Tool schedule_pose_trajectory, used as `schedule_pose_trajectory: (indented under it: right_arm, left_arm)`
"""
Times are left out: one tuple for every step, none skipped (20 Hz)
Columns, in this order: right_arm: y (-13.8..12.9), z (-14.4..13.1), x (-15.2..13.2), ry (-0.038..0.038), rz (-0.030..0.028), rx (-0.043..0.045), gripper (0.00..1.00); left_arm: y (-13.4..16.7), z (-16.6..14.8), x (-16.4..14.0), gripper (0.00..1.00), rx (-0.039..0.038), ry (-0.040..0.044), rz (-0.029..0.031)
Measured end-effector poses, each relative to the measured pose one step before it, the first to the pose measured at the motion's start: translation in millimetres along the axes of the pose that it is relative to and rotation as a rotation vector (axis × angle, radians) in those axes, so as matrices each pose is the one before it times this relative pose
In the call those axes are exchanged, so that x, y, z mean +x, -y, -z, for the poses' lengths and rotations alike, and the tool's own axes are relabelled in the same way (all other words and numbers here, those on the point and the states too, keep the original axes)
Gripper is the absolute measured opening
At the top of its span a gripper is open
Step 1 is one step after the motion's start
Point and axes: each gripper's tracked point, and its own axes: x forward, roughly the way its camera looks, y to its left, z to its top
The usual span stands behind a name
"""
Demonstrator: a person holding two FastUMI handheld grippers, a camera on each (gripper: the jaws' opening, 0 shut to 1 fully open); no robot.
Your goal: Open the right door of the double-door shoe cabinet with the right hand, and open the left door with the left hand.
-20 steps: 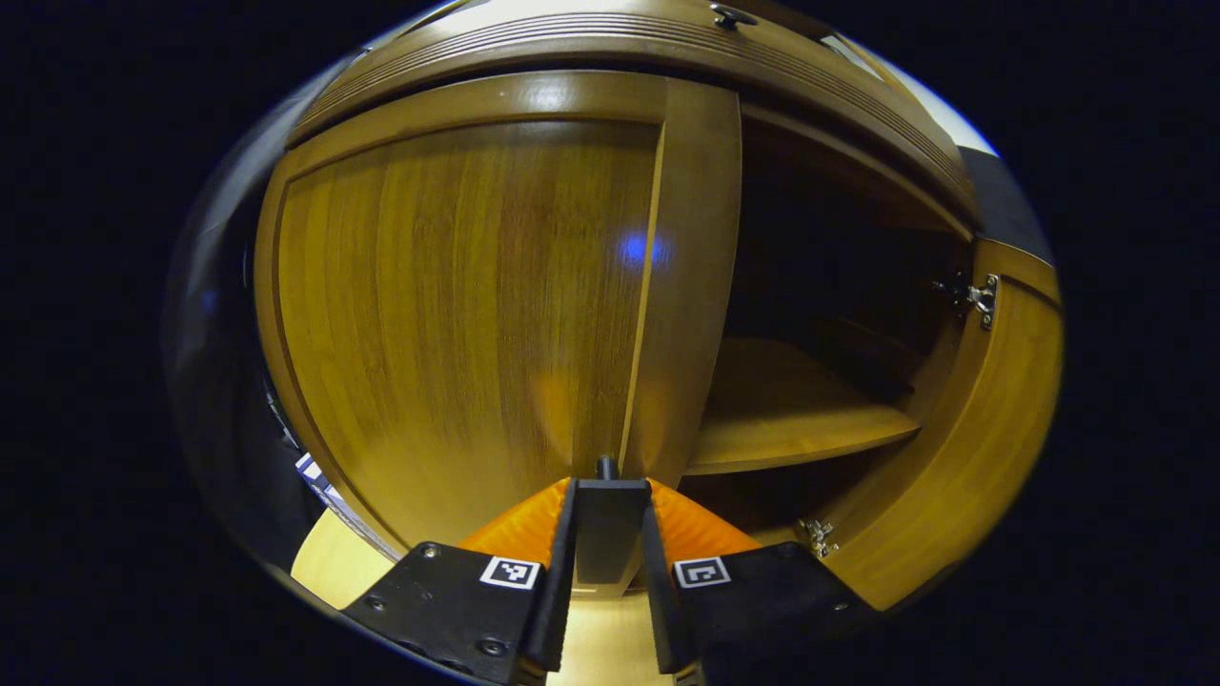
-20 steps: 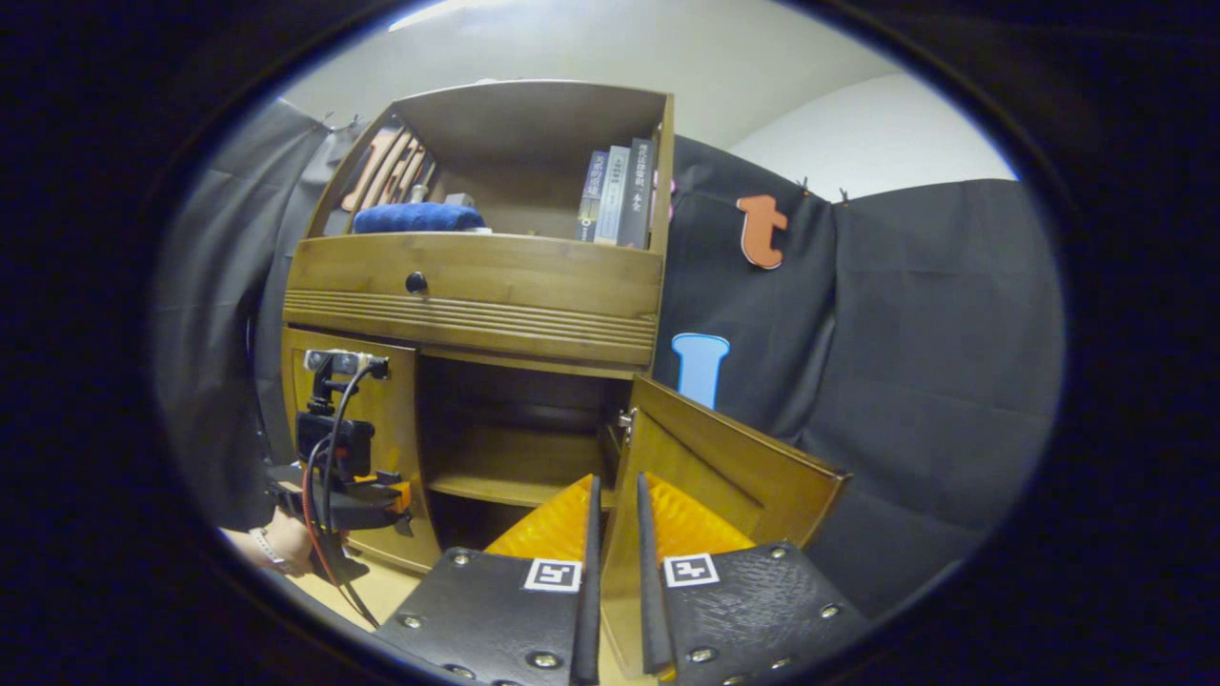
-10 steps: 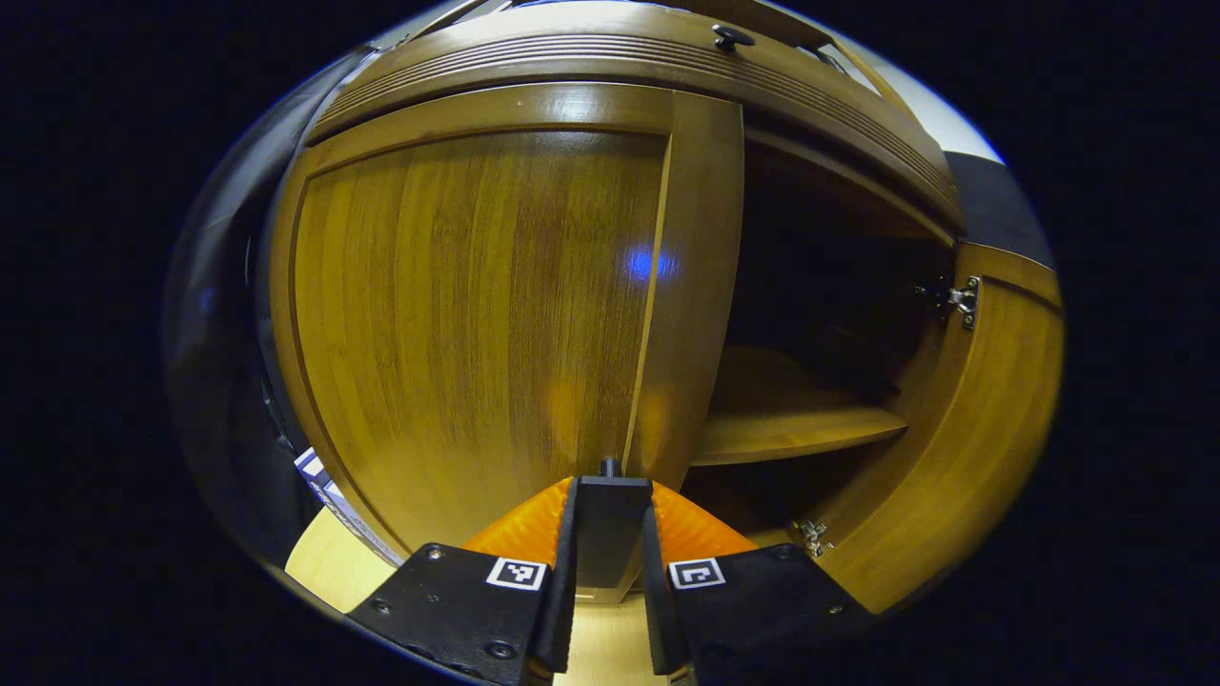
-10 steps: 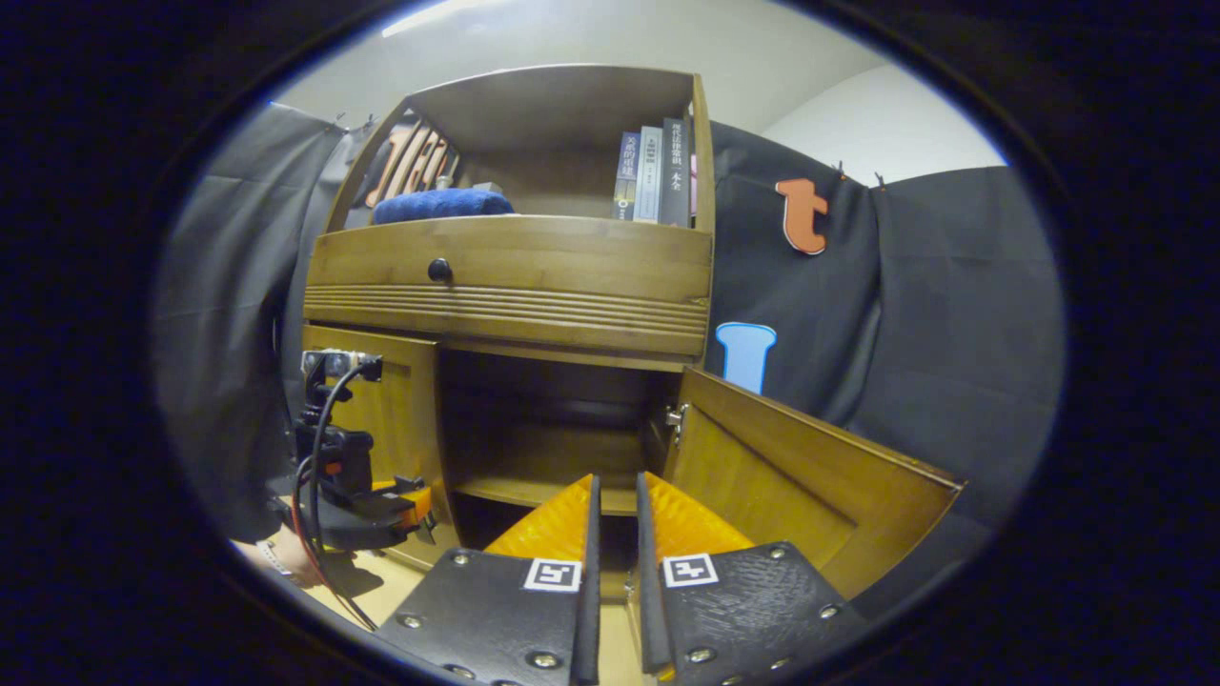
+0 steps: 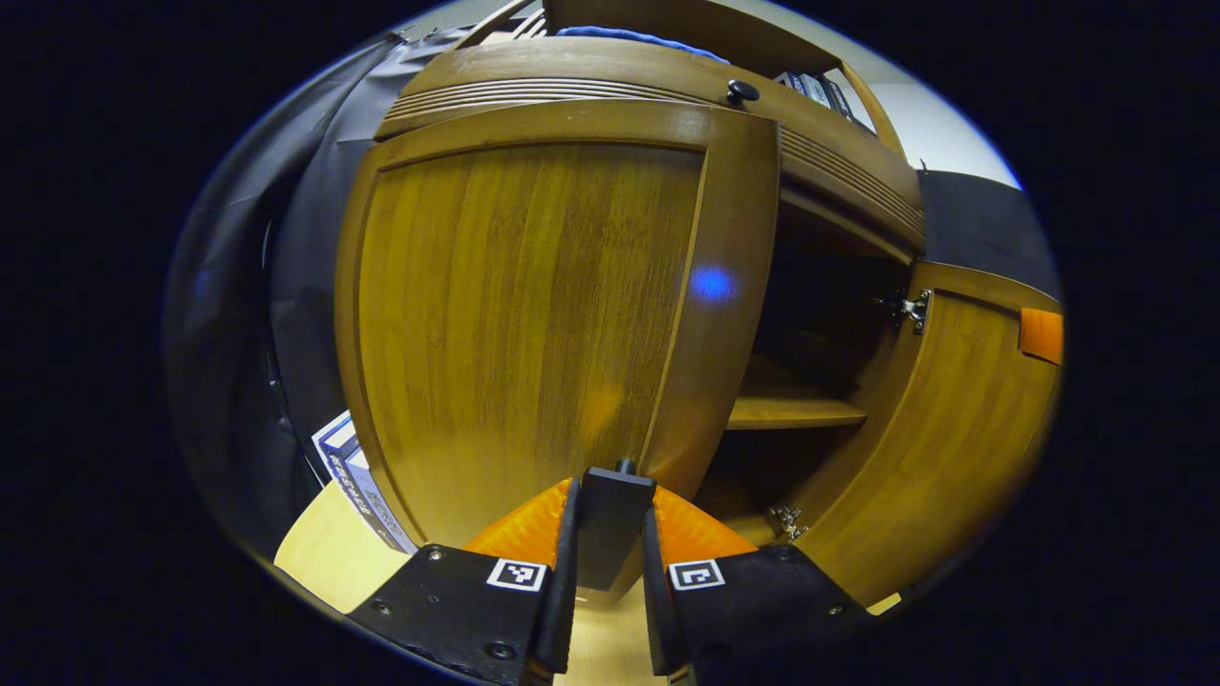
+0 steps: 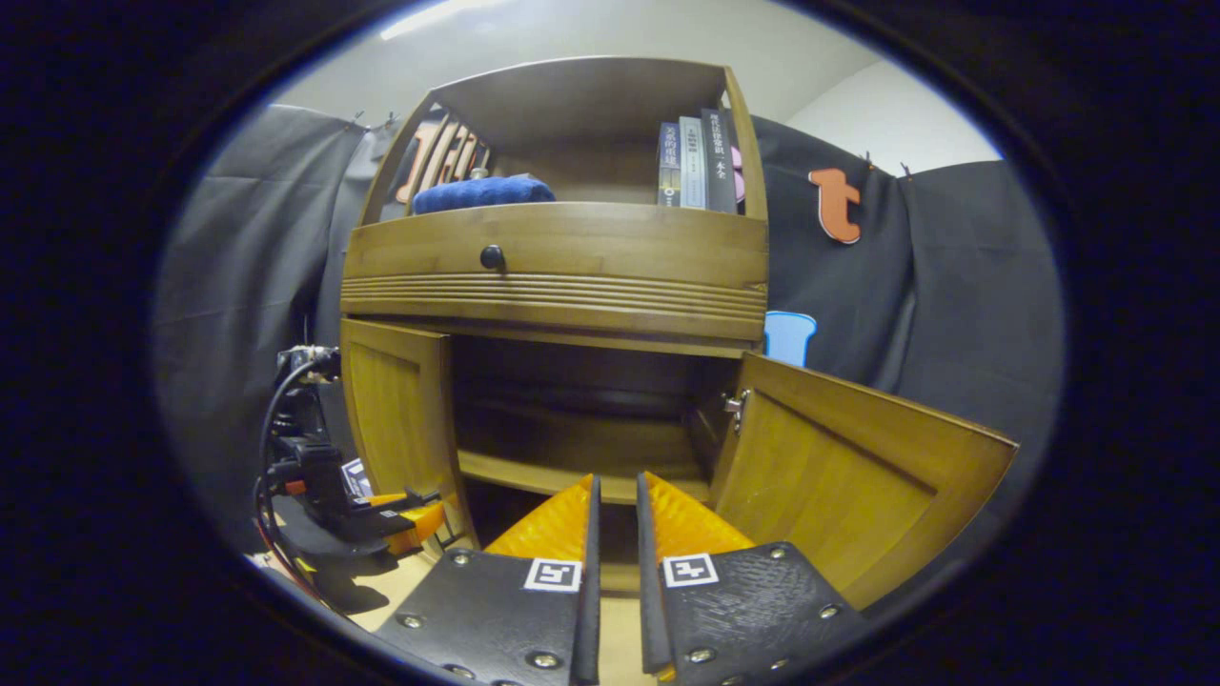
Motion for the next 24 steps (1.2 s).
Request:
schedule_pose_trajectory:
  right_arm:
    - [-4.72,0.17,-1.19,-0.00212,-0.00813,-0.00349,0.17]
    - [-4.36,0.96,-1.06,-0.00187,-0.00685,-0.00448,0.17]
    - [-4.72,0.07,-0.66,-0.00198,-0.00841,-0.00234,0.17]
    - [-5.0,1.01,0.32,-0.00143,-0.01037,0.0011,0.17]
    - [-4.89,0.81,0.94,-0.00167,-0.012,0.00388,0.17]
    - [-5.58,0.63,1.15,-0.00246,-0.01383,0.00388,0.17]
    - [-6.44,0.66,1.73,-0.00213,-0.01386,0.00283,0.17]
    - [-6.85,0.65,1.55,-0.00286,-0.01463,0.00085,0.17]
    - [-6.92,-0.34,2.47,-0.00227,-0.01488,-0.00083,0.17]
    - [-6.17,0.75,2.64,-0.0008,-0.01433,-0.00158,0.17]
    - [-6.86,0.21,2.62,0.00004,-0.01536,-0.00137,0.17]
    - [-6.54,1.67,2.55,-0.00194,-0.01593,-0.00062,0.17]
    - [-7.13,0.46,3.78,-0.00221,-0.0161,-0.00093,0.17]
    - [-6.54,0.99,2.74,-0.00365,-0.01512,-0.00111,0.17]
    - [-5.68,0.36,2.91,-0.00366,-0.01528,-0.00151,0.17]
    - [-5.28,0.6,2.52,-0.00245,-0.01319,-0.0019,0.17]
    - [-4.52,0.2,2.68,-0.00168,-0.01134,-0.00174,0.17]
    - [-3.68,1.76,2.62,-0.00288,-0.01052,-0.00059,0.17]
    - [-3.55,0.69,2.87,-0.00234,-0.01028,0.00031,0.17]
    - [-3.75,0.92,1.61,-0.00283,-0.01031,0.00035,0.17]
    - [-2.94,0.44,2.7,-0.00278,-0.01018,-0.00036,0.17]
    - [-3.75,1.2,2.36,-0.00184,-0.00953,-0.00086,0.17]
    - [-2.95,-0.51,2.79,-0.00213,-0.00977,-0.001,0.17]
    - [-1.95,3.16,-0.07,-0.00256,-0.01062,-0.00034,0.17]
  left_arm:
    - [-2.29,0.81,-6.11,0.36,-0.01038,0.00111,-0.00274]
    - [-1.99,1.2,-5.94,0.33,-0.0098,-0.00013,-0.00164]
    - [-2.99,0.97,-6.72,0.33,-0.00843,0.00042,0.00103]
    - [-2.86,0.26,-5.83,0.33,-0.00883,0.00027,0.00352]
    - [-2.66,0.24,-5.7,0.33,-0.00821,-0.00174,0.00432]
    - [-2.68,1.12,-5.84,0.3,-0.0086,-0.00054,0.00339]
    - [-2.6,0.15,-5.72,0.33,-0.00771,-0.00227,0.00165]
    - [-3.17,1.31,-5.42,0.33,-0.00596,-0.00063,0.00111]
    - [-3.05,0.1,-5.58,0.33,-0.00104,-0.00109,0.00168]
    - [-3.12,1.26,-5.89,0.33,0.00131,-0.00323,0.00123]
    - [-2.38,-0.56,-3.42,0.36,-0.00057,-0.00018,0.00043]
    - [-2.92,0.67,-5.83,0.33,-0.00184,-0.00067,0.00001]
    - [-4.37,1.98,-7.27,0.33,-0.00123,-0.00051,0.00019]
    - [-3.45,0.21,-5.08,0.33,0.0012,0.00029,-0.00024]
    - [-3.98,0.24,-4.41,0.3,0.00277,0.00098,-0.00312]
    - [-5.18,0.4,-3.9,0.33,0.00537,-0.00191,-0.00989]
    - [-4.5,1.88,-4.33,0.36,0.00459,-0.00171,-0.00965]
    - [-4.43,-0.74,-4.89,0.35,-0.00277,0.00495,-0.0094]
    - [-4.21,0.76,-3.38,0.33,-0.01252,-0.00146,-0.00933]
    - [-5.06,0.08,-4.92,0.33,-0.01532,-0.00072,-0.00804]
    - [-5.33,0.36,-4.64,0.33,-0.01465,-0.00063,-0.00744]
    - [-6.25,-0.15,-4.6,0.33,-0.01233,-0.00492,-0.00973]
    - [-6.38,1.7,-3.68,0.33,-0.01226,-0.00011,-0.0082]
    - [-7.22,-0.67,-3.91,0.32,-0.01329,0.00515,-0.01313]
